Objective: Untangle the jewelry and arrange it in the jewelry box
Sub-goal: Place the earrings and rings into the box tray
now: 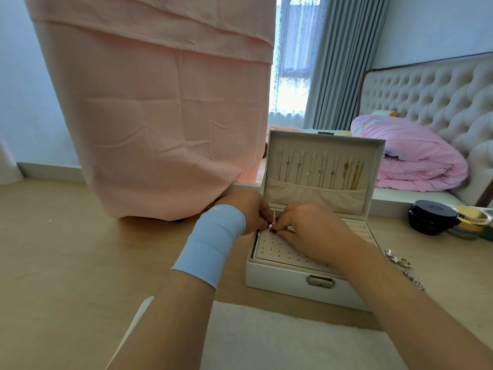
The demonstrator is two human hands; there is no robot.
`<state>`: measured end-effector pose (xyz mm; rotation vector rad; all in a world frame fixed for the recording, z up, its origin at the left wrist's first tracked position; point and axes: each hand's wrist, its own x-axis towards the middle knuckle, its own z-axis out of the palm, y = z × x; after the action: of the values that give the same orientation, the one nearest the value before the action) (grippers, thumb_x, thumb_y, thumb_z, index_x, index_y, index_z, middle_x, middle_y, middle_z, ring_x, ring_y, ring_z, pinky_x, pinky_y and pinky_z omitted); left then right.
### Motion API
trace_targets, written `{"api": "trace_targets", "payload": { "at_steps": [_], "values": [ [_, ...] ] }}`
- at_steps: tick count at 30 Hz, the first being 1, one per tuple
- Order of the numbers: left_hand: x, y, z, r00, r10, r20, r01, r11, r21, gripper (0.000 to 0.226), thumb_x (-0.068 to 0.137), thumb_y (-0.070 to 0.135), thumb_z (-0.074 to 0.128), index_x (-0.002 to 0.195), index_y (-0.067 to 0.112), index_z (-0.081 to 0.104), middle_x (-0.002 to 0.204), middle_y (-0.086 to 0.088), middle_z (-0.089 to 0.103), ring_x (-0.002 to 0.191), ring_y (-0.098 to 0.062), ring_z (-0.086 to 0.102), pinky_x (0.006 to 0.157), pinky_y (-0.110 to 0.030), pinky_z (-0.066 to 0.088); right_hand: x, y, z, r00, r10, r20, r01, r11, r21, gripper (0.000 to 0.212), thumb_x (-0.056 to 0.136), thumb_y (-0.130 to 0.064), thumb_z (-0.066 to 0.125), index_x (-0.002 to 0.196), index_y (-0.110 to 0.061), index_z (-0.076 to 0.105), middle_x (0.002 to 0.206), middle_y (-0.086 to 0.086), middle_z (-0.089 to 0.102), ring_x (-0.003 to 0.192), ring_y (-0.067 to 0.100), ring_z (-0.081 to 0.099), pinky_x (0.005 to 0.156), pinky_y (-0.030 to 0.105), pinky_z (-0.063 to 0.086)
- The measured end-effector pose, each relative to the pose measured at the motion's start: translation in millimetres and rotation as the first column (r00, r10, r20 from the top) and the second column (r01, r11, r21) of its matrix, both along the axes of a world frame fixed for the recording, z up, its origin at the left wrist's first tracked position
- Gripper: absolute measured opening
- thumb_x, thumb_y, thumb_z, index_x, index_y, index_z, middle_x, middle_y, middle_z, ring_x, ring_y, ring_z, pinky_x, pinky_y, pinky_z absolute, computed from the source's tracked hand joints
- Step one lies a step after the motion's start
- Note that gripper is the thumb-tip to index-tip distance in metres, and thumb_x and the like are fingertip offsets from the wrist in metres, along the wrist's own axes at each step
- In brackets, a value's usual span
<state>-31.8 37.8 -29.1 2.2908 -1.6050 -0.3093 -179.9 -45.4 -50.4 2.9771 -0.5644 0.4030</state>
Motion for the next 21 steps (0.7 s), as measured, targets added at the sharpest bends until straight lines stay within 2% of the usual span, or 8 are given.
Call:
{"api": "trace_targets", "payload": {
  "at_steps": [4,9,12,16,21],
  "values": [
    [-0.4,0.2,0.3,1.000,-0.020,0.005,0.020,1.000,-0.005,0.024,0.089,0.020,0.067,0.108,0.032,0.072,0.112,0.009,0.068,0.100,-0.013,0.061,0.087,-0.024,0.046,-3.3,2.1,6.8,0.998,-0.053,-0.044,0.056,0.997,0.058,0.024,0.099,-0.035,0.056,0.116,-0.038,0.073,0.111,-0.014,0.068,0.102,0.013,0.061,0.085,0.037,0.053],
    [-2.3,0.1,0.9,1.000,-0.025,0.016,0.025,1.000,-0.011,0.022,0.089,0.018,0.067,0.103,0.032,0.073,0.109,0.009,0.068,0.093,-0.012,0.061,0.081,-0.024,0.046,-3.8,2.2,6.2,0.994,-0.105,-0.006,0.104,0.976,0.191,0.022,0.096,-0.030,0.060,0.111,-0.040,0.073,0.113,-0.015,0.068,0.105,0.011,0.061,0.089,0.034,0.052],
    [-4.4,0.2,2.2,0.999,-0.022,0.035,0.022,1.000,-0.001,0.021,0.089,0.020,0.067,0.104,0.033,0.074,0.109,0.010,0.068,0.095,-0.013,0.062,0.084,-0.026,0.049,-5.5,0.0,6.8,0.995,-0.098,-0.011,0.097,0.957,0.274,0.022,0.097,-0.027,0.061,0.112,-0.038,0.072,0.112,-0.014,0.067,0.104,0.011,0.060,0.091,0.034,0.052],
    [-7.7,1.2,6.5,0.998,-0.018,0.065,0.019,1.000,-0.019,0.021,0.089,0.023,0.066,0.105,0.035,0.072,0.112,0.011,0.067,0.099,-0.013,0.062,0.089,-0.026,0.049,-21.5,-10.8,24.5,0.988,-0.120,0.095,0.067,0.898,0.435,0.022,0.099,-0.020,0.060,0.114,-0.033,0.070,0.103,-0.020,0.061,0.097,0.000,0.057,0.089,0.023,0.046],
    [-30.3,0.8,16.7,0.992,-0.061,0.108,0.074,0.990,-0.123,0.016,0.092,0.027,0.059,0.099,0.036,0.071,0.106,0.014,0.067,0.093,-0.010,0.061,0.091,-0.032,0.051,-66.6,-38.5,48.3,0.980,-0.168,0.106,0.108,0.899,0.425,0.017,0.097,-0.021,0.064,0.104,-0.033,0.072,0.097,-0.021,0.063,0.085,-0.007,0.057,0.078,0.011,0.043]
  ]
}}
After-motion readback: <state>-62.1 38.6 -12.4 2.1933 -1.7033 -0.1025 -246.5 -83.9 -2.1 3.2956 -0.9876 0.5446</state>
